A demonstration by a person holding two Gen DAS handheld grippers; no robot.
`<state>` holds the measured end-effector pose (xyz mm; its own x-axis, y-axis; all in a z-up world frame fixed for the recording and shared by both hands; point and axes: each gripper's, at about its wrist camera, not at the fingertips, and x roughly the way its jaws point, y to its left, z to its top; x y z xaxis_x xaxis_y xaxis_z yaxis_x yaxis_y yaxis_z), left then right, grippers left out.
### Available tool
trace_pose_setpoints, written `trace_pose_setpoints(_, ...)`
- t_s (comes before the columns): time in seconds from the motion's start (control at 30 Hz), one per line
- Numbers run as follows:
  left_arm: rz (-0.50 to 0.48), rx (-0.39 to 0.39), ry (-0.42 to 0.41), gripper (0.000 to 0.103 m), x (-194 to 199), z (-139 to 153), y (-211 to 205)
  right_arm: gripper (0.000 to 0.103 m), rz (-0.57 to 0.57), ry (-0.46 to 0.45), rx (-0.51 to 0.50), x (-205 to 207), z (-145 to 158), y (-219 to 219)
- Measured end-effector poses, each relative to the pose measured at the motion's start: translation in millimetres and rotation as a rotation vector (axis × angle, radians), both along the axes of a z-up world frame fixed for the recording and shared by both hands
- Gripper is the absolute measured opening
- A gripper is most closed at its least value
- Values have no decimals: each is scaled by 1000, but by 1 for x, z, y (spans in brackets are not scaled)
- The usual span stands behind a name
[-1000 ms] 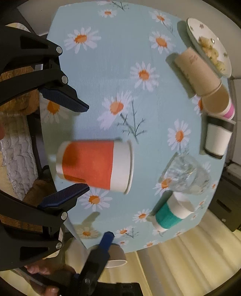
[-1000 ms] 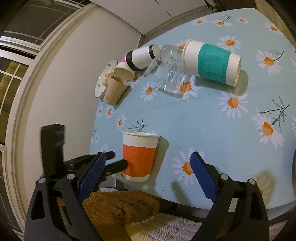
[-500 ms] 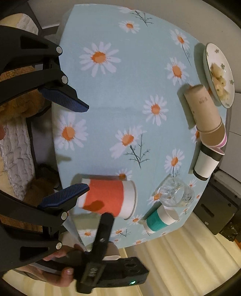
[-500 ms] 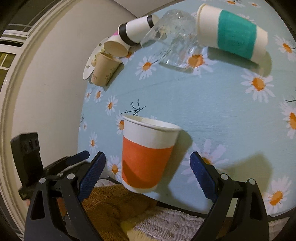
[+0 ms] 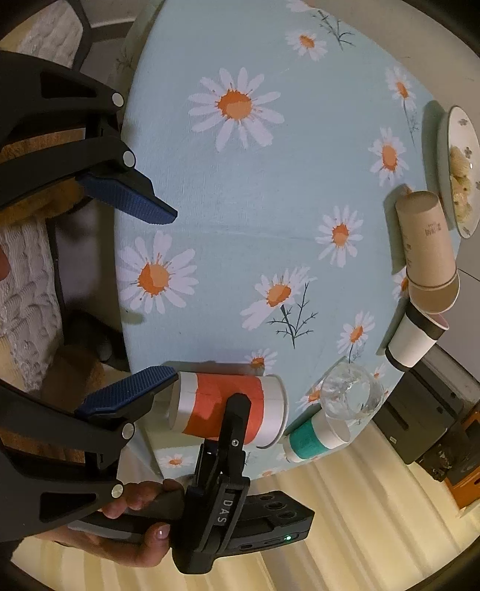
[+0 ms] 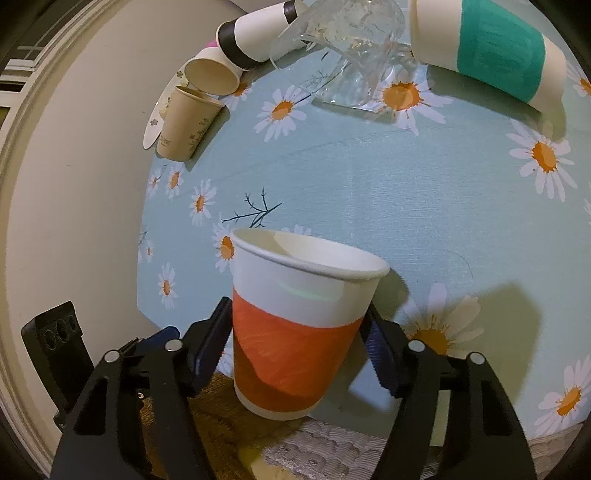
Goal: Flip cup upright
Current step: 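Lower the upright orange-banded cup onto the tablecloth with the right gripper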
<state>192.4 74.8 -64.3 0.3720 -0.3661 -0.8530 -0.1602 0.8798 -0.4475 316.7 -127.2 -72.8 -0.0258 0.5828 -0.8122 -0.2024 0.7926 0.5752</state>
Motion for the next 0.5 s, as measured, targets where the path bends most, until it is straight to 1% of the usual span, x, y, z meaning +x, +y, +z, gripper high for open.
trace_pose_setpoints(0.13,4,-28,-13,77,1,-1,1,66,5,-10,-4,-1,2,1)
trace_pose_setpoints(0.23,-5,-27,-33,77,2,2,1,66,3,-25,-4,-3,5,0)
trace_pose_setpoints(0.3,-3,-14,-46,77,2,3,2,66,1,-40,-4,-4,8,-1)
trace_pose_setpoints(0.5,1,-47,-93,77,1,5,7,66,-17,-101,-16,-12,20,-7)
